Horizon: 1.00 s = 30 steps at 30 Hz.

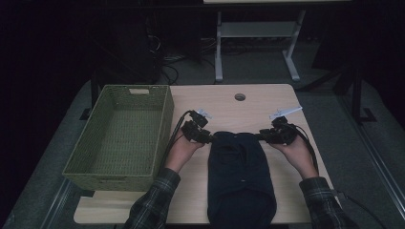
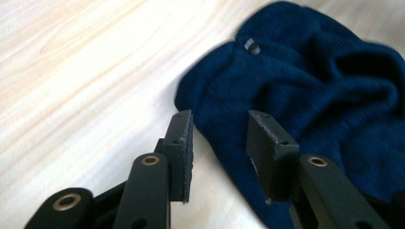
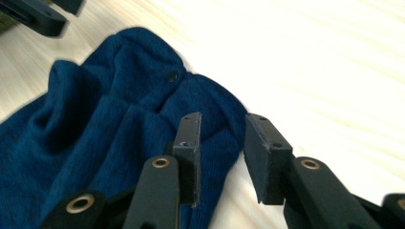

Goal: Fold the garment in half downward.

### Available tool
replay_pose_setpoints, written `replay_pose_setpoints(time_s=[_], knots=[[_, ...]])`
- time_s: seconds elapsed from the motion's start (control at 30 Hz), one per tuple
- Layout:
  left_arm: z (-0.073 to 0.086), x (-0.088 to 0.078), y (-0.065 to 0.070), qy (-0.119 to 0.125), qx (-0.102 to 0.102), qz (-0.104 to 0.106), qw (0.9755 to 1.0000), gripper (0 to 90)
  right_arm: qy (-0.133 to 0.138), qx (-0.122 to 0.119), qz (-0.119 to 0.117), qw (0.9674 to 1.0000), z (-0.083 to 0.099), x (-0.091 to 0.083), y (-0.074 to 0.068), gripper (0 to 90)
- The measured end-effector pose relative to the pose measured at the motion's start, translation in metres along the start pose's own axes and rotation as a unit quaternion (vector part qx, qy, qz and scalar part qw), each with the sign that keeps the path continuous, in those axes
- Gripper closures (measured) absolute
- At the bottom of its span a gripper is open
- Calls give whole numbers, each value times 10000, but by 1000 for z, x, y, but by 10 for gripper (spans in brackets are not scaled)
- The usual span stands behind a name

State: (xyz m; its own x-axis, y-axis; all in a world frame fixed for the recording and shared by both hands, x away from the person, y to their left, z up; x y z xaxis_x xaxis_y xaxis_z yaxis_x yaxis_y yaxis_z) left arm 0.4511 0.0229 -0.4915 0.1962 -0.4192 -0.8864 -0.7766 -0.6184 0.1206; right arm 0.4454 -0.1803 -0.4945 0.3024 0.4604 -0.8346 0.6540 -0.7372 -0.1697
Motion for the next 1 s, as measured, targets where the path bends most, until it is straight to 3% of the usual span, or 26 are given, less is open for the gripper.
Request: replay_pose_setpoints(time_s=[0.17,0.37,0.7,1.0], knots=[[-13,11,-11,-16,-59,-48,10000,592,24,32,30,10000,-10,11,8,656],[-20,25,-19,-60,-105,-7,9999,570,-23,163,-53,9998,-8,23,15,651],[-12,49,-23,-401,0,1,9992,564,17,234,-82,9997,-8,26,20,647],[-10,53,-24,-67,23,209,9998,598,-82,280,-119,9995,-5,39,22,634]])
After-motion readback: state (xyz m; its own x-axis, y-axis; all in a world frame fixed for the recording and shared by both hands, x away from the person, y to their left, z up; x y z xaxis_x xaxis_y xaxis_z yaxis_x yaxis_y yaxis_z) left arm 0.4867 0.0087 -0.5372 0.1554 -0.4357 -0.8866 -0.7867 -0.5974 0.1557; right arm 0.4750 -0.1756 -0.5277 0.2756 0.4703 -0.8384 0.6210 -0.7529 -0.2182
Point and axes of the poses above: each handheld gripper's, and its own axes: x roughly forward along the jaws, z roughly out of its underside, y roughly to its right, the point moved 10 cm from there along x, roughly forward along the jaws, and after that the axes turned 11 degrees about -y, right-handed, at the moved point
